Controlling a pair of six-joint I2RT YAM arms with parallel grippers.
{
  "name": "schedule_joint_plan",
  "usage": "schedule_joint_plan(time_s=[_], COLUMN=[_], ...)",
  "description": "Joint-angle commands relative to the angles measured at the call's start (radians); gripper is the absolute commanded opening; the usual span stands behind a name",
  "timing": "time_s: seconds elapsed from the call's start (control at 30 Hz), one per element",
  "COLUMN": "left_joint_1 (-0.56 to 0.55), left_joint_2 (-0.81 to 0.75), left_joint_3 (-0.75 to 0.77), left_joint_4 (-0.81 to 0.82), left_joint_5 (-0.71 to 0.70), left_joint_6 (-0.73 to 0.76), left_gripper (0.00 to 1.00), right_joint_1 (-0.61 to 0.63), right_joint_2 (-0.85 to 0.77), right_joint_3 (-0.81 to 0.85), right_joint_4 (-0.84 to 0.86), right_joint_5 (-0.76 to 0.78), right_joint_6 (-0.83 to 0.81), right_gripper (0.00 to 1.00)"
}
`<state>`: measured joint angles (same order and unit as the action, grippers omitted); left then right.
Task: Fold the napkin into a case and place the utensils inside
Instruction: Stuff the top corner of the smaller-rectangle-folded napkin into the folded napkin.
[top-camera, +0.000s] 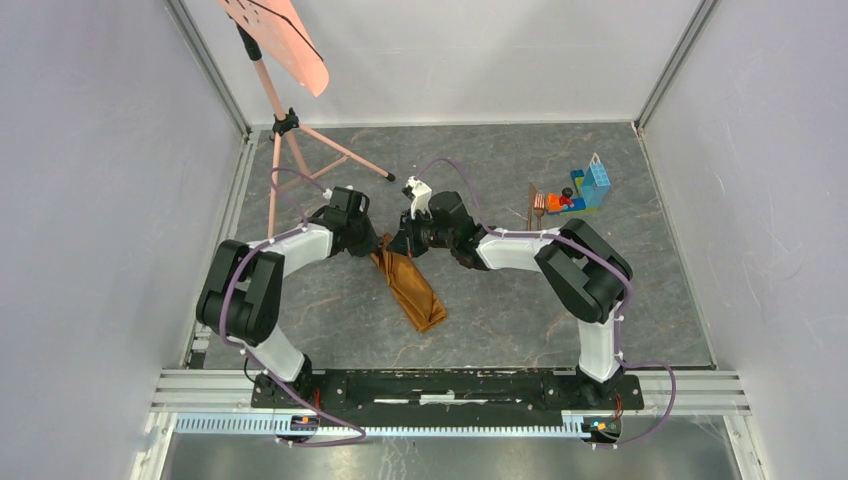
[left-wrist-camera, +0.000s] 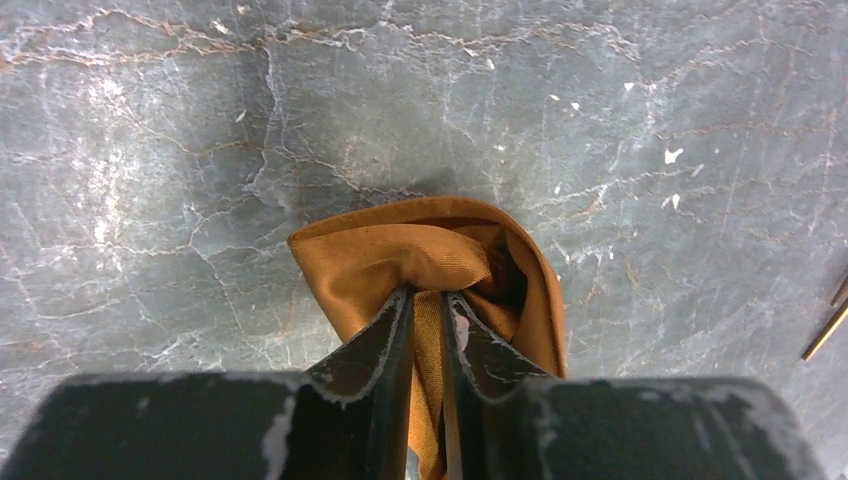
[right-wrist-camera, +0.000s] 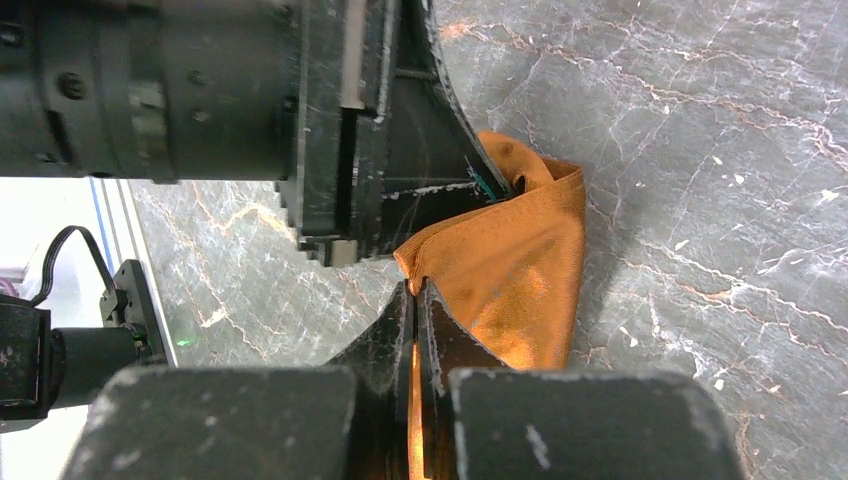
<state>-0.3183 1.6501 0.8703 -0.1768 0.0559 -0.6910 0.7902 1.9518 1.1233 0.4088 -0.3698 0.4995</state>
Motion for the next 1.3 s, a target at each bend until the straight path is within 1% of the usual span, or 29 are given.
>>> schedule_joint_plan(time_s=[0.0,0.07,0.17,0.3,0.47,0.73,0.9,1.0,1.27], left_joint_1=[-0.002,-0.002,-0.002,-0.002,-0.001,-0.002,-0.002,-0.006,-0.015], left_joint_2=[-0.116,-0.165,-0.227,-0.258,-0.195,-0.068,-0.018,-0.022,-0.083], left_joint_3=[-0.023,-0.037,-0.065,-0.096,-0.07,-0.027,-0.03,-0.033,-0.077], left_joint_4=[0.044,0.014,0.005,0.011,0.024,0.142,0.264,0.287,0.281], left_joint_5=[0.031,0.065,0.122,0.126,0.138,0.132,0.139,0.13,0.095], left_joint_6=[-0.003,0.019,0.009,-0.028,-0.039,-0.095,-0.148,-0.161,-0.186], left_gripper=[0.27,0.32,0.34,0.24,0.15,0.08,0.05,0.05,0.16], right_joint_1=[-0.022,-0.042,-0.064,-0.081,-0.092,-0.094,-0.092,-0.092,-0.095], right_joint_2=[0.017,0.006,-0.004,-0.001,0.001,0.01,0.011,0.012,0.02], right_joint_3=[0.015,0.005,-0.002,-0.025,-0.051,-0.05,-0.056,-0.062,-0.068], right_joint_4=[0.065,0.079,0.095,0.153,0.208,0.232,0.231,0.227,0.227], right_joint_5=[-0.028,-0.048,-0.086,-0.128,-0.144,-0.161,-0.162,-0.163,-0.162], right_joint_6=[0.019,0.025,0.022,0.061,0.108,0.139,0.14,0.137,0.132], right_gripper=[0.0,0.0,0.0,0.0,0.0,0.0,0.0,0.0,0.0])
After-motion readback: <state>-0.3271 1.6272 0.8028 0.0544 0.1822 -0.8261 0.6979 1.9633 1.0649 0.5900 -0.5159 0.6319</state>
